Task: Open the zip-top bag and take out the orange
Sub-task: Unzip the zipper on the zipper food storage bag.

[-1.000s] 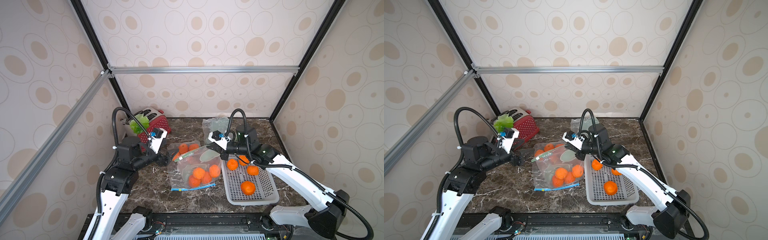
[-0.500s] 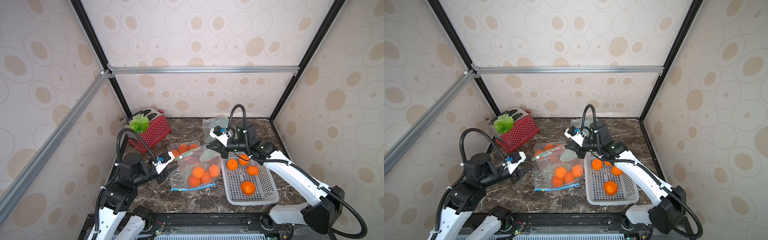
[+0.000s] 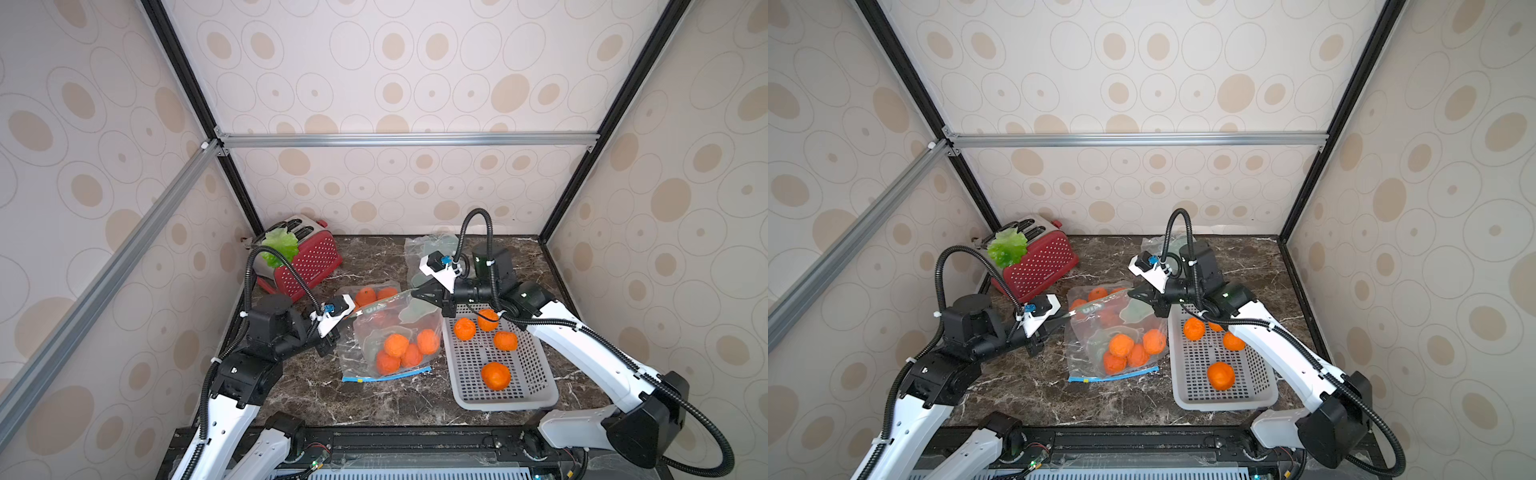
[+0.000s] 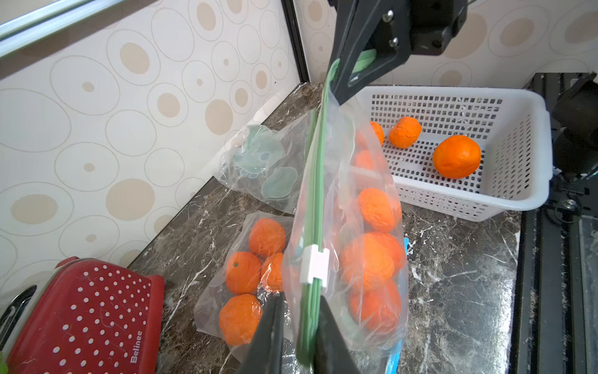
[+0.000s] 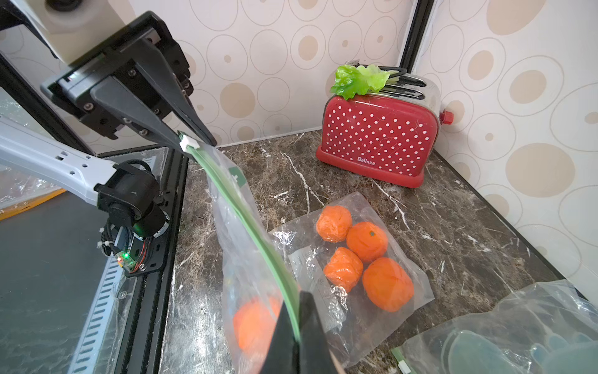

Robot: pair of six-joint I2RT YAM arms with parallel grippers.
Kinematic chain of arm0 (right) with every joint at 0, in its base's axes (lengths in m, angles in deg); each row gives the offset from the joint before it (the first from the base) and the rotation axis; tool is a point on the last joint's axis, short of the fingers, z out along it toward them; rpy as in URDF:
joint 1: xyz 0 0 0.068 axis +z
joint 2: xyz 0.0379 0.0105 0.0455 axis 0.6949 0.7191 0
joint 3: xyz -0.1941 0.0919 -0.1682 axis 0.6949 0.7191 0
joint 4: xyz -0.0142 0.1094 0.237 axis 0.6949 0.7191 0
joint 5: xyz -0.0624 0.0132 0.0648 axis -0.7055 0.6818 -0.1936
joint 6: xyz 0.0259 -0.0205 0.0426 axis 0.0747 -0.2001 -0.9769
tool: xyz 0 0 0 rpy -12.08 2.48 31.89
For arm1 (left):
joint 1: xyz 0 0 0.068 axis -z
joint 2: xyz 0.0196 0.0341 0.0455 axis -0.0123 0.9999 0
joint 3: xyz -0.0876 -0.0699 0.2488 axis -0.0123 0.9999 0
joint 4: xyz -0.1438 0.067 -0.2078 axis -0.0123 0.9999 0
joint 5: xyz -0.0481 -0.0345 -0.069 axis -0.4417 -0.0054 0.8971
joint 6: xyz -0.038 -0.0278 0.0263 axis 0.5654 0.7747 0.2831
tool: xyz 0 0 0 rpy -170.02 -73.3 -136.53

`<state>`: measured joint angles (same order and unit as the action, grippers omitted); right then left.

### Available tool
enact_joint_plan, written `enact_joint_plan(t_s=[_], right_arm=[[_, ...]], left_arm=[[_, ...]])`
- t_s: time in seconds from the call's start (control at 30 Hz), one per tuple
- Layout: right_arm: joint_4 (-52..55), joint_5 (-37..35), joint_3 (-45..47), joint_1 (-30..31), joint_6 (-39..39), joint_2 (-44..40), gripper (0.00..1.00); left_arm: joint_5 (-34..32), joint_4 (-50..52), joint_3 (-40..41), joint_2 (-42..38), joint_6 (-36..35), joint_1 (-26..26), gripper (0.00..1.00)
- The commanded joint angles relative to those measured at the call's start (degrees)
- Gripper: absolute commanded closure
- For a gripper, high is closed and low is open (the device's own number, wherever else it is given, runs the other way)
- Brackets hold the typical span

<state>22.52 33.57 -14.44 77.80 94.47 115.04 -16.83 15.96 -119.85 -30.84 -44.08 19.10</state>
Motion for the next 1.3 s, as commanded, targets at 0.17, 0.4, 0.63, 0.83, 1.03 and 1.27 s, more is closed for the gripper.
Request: enact_joint_plan(t_s=[0.17,0.4,0.63,0.83,1.03,1.27], right_arm=[[-1.28,1.47,0.6,-0.08,-0.46,-0.69,0.96],[-7.43,5.55,4.45,-0.02,3.69,-4.91,0.34],[0.07,12.89,-7.91,4.8,11.46,-0.31,0.29],[1.0,14.34,-16.5,9.02,12.39,9.48,0.39],[8.87,14.39,-24.84,11.85,16.28,16.95,0.42],[21.57,10.69,-34.21,14.63,22.94,24.28,0.47]], left_arm=[[1.45,-1.16,-1.16,0.92,2.15,0.18,1.0],[3.82,-1.91,-0.17,-1.13,0.22,0.15,1.0],[4.91,-0.12,-0.98,-0.01,-0.89,0.07,1.0],[3.92,0.33,-1.3,-0.02,-1.43,0.12,1.0],[2.86,-0.12,-1.44,0.58,0.54,0.09,1.0],[3.11,-0.43,-1.3,0.05,0.71,0.07,1.0]])
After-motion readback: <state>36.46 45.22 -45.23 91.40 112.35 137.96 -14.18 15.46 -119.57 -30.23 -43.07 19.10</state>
